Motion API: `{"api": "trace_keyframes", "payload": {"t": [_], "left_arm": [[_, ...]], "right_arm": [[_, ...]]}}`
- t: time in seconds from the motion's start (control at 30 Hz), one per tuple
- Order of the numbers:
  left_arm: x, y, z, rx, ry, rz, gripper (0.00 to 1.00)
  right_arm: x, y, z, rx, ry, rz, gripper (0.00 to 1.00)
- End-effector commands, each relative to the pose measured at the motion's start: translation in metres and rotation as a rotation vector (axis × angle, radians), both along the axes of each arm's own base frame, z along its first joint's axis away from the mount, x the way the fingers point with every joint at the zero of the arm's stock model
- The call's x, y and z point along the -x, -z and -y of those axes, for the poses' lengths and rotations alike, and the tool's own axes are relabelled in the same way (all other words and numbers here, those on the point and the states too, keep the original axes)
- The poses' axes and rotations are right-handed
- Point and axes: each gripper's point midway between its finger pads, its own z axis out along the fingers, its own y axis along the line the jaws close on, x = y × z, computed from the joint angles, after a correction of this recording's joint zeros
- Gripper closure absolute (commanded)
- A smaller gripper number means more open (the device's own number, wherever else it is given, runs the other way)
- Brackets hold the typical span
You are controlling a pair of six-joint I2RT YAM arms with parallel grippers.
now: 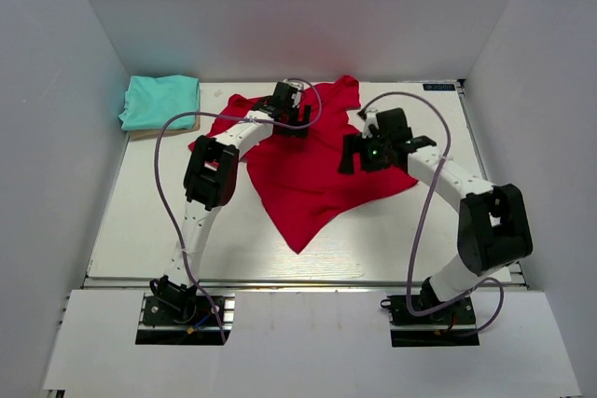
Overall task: Fold and stack the t-shirts
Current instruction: Flatten out the tshirt
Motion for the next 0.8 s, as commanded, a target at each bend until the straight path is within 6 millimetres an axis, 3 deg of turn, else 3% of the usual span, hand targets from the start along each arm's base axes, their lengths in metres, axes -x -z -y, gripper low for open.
{"api": "trace_keyframes", "payload": {"t": [0.0, 0.07, 0.27, 0.3, 0.33, 0.37, 0.57, 0.6, 0.63, 0.67, 0.77], "left_arm": [[0.051, 0.045, -0.01, -0.028, 0.013, -0.221, 0.0], [0.053, 0.049, -0.013, -0.035, 0.0, -0.229, 0.0], [0.057, 0.051, -0.014, -0.031, -0.009, -0.236, 0.0], [0.056, 0.051, -0.016, -0.038, -0.015, -0.232, 0.0], [0.058, 0.052, -0.018, -0.05, -0.02, -0.239, 0.0], [0.058, 0.052, -0.018, -0.05, -0.02, -0.239, 0.0], [0.059, 0.056, -0.029, -0.096, -0.049, -0.237, 0.0], [0.061, 0.057, -0.03, -0.101, -0.049, -0.245, 0.0], [0.06, 0.057, -0.031, -0.107, -0.055, -0.241, 0.0], [0.062, 0.053, -0.032, -0.102, -0.062, -0.242, 0.0], [0.067, 0.051, -0.038, -0.12, -0.072, -0.242, 0.0]], "right_arm": [[0.056, -0.003, -0.056, -0.189, -0.24, -0.082, 0.1], [0.078, -0.002, -0.078, -0.23, -0.321, -0.096, 0.1], [0.092, 0.011, -0.109, -0.295, -0.37, -0.106, 0.1], [0.104, 0.023, -0.114, -0.321, -0.381, -0.171, 0.1], [0.098, 0.02, -0.12, -0.359, -0.378, -0.147, 0.1], [0.104, 0.032, -0.119, -0.358, -0.365, -0.19, 0.1], [0.108, 0.085, -0.091, -0.246, -0.177, -0.3, 0.1], [0.121, 0.098, -0.08, -0.202, -0.136, -0.373, 0.1], [0.115, 0.107, -0.066, -0.155, -0.06, -0.369, 0.1], [0.123, 0.116, -0.055, -0.13, -0.008, -0.407, 0.1], [0.145, 0.128, -0.013, -0.057, 0.163, -0.499, 0.1]]}}
